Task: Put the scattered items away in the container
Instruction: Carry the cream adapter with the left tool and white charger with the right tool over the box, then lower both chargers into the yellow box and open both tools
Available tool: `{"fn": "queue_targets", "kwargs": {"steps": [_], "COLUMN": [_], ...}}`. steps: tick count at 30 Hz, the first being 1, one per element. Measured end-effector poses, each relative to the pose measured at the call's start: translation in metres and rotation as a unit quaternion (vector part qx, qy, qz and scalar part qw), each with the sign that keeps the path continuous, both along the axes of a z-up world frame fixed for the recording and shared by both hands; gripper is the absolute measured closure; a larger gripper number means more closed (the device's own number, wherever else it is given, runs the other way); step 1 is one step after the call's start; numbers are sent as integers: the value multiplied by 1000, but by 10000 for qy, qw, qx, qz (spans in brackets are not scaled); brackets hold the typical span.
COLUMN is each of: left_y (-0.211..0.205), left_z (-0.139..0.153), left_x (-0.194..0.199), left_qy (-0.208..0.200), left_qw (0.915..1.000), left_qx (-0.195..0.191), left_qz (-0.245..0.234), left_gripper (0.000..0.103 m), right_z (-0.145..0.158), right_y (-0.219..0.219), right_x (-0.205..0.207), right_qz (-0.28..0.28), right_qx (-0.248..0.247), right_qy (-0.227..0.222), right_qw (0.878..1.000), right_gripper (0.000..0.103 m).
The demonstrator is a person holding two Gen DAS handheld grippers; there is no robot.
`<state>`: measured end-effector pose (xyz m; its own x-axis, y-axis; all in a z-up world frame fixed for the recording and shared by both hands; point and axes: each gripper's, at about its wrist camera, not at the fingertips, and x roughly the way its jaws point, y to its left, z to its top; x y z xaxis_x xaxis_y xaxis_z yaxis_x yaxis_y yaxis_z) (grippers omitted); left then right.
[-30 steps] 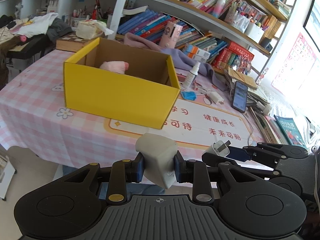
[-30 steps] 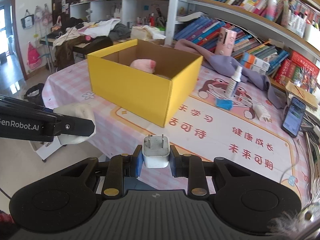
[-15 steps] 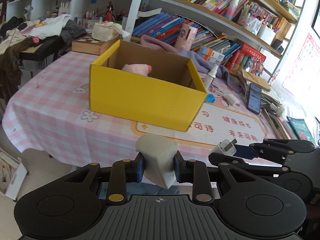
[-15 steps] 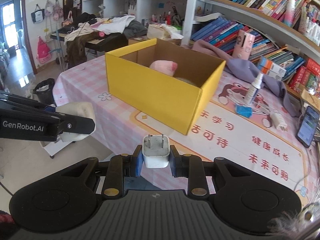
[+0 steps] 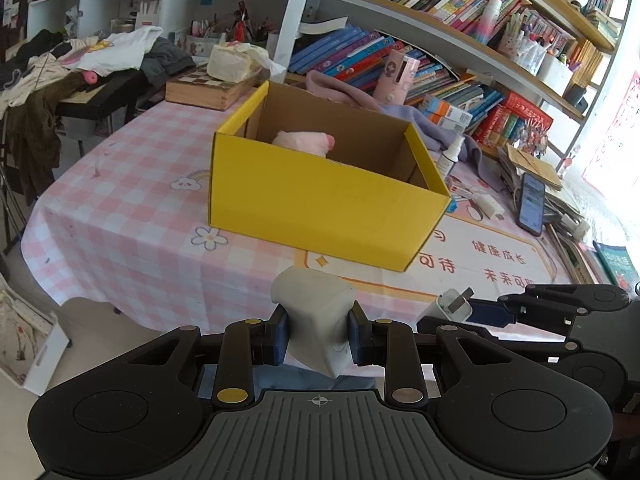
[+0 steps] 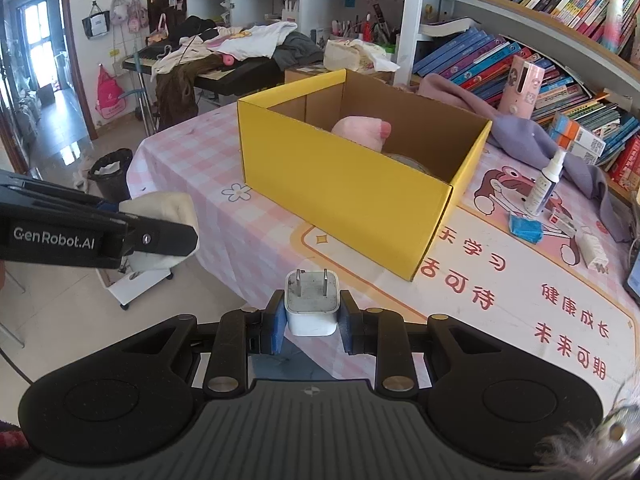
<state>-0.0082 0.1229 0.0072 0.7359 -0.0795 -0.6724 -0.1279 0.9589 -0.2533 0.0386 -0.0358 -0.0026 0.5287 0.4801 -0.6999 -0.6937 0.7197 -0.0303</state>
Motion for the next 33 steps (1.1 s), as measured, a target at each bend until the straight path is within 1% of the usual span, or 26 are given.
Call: {"fn": "queue_targets", "kwargs": {"steps": [4, 8, 18, 27, 30, 33], "left_y": [2, 4, 10, 17, 20, 21], "left_z": [5, 13, 29, 41, 45, 46], "left_x": [8, 20, 60, 104, 124, 147], "left_qy": [-46, -138, -349, -519, -580, -573], "left_qw": [9998, 9994, 9977, 9941, 9925, 9905], "left_qx": [161, 286, 551, 903, 1005, 1142], "left_qz": [-47, -105, -208, -319, -387, -514], "left_gripper": [76, 76, 76, 76, 76, 76], "right_z": [-1, 3, 20, 51, 56, 52], "right_y": [3, 8, 20, 25, 30, 36], "right_x": [7, 17, 55, 106, 128, 154], "right_qz": [11, 85, 143, 28, 1, 15], "right_qx": [55, 86, 303, 665, 638, 452], "right_qy": [42, -28, -154, -469, -614, -622], "right_qw": [10000, 9999, 9993, 9967, 9961, 9970], "right_gripper": [78, 78, 78, 78, 78, 78]}}
